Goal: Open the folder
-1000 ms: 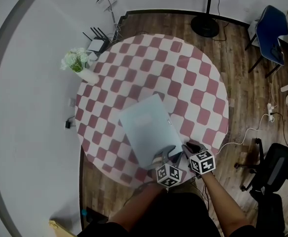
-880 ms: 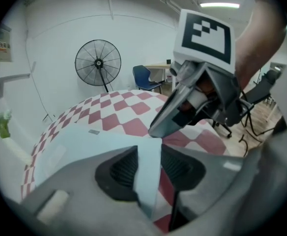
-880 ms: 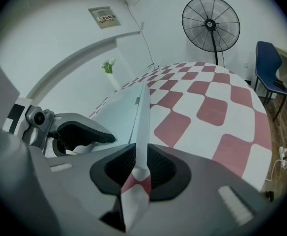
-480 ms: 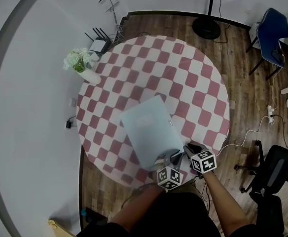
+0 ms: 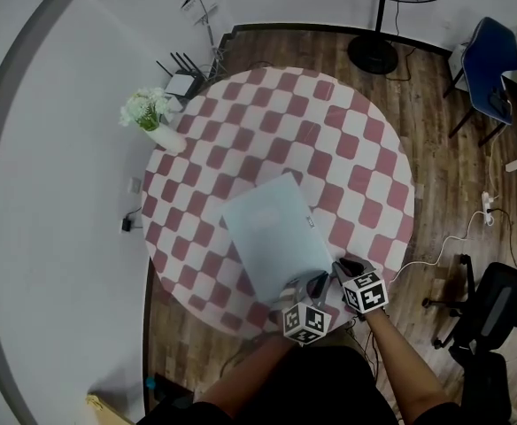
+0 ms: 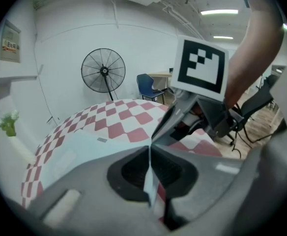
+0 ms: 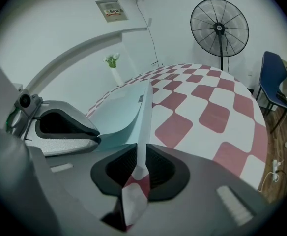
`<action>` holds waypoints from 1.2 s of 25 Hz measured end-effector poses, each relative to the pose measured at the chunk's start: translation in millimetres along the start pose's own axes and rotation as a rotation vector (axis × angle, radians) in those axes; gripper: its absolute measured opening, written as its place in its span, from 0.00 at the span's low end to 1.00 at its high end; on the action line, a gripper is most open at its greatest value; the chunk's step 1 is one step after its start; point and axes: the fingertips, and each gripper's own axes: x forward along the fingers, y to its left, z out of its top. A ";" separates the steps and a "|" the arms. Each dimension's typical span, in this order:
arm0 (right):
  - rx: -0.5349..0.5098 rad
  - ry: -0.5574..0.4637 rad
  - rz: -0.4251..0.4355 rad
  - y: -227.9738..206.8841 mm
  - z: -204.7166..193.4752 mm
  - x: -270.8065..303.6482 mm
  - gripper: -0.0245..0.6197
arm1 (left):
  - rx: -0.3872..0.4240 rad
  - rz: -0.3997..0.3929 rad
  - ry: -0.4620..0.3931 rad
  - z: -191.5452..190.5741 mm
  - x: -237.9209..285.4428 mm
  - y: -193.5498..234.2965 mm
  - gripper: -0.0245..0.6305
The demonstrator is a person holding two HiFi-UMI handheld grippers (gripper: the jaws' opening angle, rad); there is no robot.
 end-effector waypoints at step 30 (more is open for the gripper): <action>-0.098 0.038 -0.056 27.6 12.2 10.6 0.15 | -0.120 0.126 -0.210 28.1 -79.4 38.4 0.04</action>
